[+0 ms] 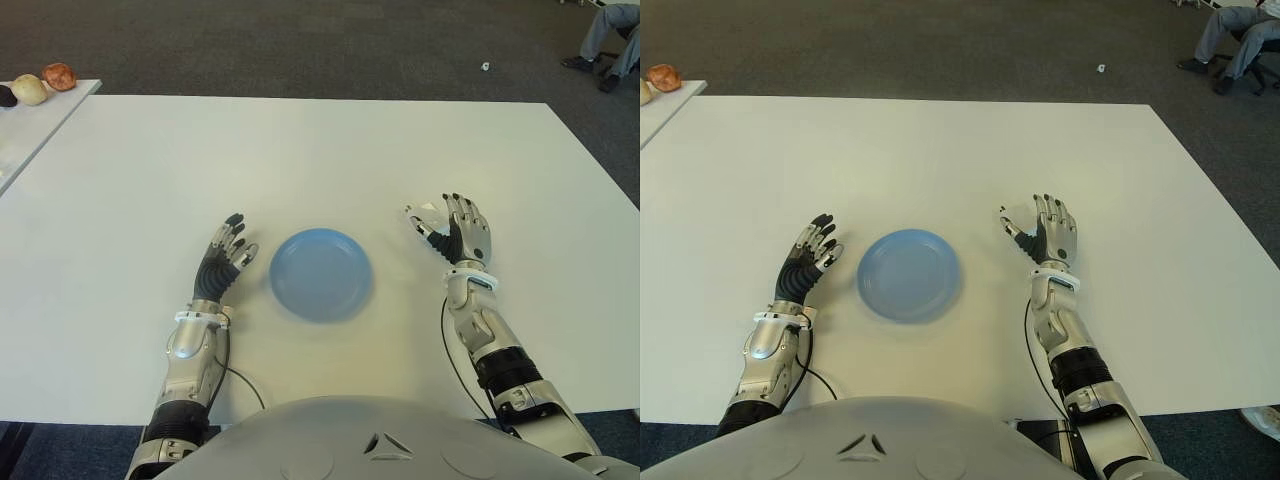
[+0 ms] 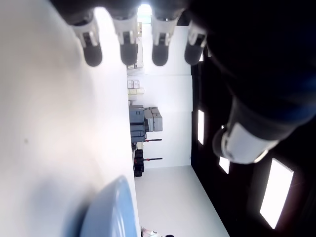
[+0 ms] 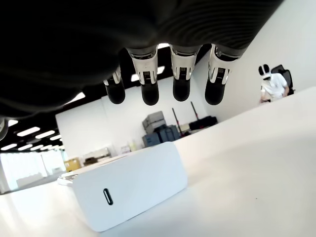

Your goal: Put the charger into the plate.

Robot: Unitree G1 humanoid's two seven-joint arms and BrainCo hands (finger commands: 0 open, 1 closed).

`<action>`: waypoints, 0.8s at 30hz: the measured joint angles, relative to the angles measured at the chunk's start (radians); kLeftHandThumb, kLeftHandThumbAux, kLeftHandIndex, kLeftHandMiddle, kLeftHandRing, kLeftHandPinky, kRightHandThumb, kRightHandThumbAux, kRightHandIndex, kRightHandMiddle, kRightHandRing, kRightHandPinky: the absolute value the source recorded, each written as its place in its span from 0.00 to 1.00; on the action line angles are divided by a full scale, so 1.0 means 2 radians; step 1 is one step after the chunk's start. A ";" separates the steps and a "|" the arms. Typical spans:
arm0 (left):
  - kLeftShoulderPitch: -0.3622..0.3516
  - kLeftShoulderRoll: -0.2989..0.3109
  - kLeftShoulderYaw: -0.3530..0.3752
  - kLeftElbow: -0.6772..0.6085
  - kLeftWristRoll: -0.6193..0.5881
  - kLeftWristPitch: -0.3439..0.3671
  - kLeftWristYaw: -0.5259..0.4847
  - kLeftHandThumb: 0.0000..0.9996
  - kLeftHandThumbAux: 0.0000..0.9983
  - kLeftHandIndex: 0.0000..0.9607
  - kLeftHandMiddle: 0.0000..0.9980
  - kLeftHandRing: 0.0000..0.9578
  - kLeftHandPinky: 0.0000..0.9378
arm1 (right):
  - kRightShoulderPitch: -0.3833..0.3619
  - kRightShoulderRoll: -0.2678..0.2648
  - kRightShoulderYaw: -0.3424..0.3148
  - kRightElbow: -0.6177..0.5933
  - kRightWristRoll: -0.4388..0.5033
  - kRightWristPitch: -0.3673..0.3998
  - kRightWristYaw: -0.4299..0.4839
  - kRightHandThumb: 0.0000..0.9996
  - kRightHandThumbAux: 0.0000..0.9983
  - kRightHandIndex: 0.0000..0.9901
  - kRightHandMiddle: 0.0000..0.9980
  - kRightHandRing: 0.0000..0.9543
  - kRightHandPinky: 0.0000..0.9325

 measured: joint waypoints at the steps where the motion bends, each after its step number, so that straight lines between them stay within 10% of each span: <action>1: 0.000 0.000 0.000 0.000 0.000 0.000 0.000 0.00 0.65 0.02 0.05 0.04 0.06 | 0.000 0.001 0.000 -0.001 -0.001 0.001 0.000 0.30 0.16 0.00 0.00 0.00 0.00; 24: 0.000 0.000 0.000 0.000 0.000 0.000 0.000 0.00 0.66 0.02 0.05 0.04 0.06 | 0.000 0.000 0.013 -0.021 -0.009 0.021 0.043 0.27 0.19 0.00 0.00 0.00 0.00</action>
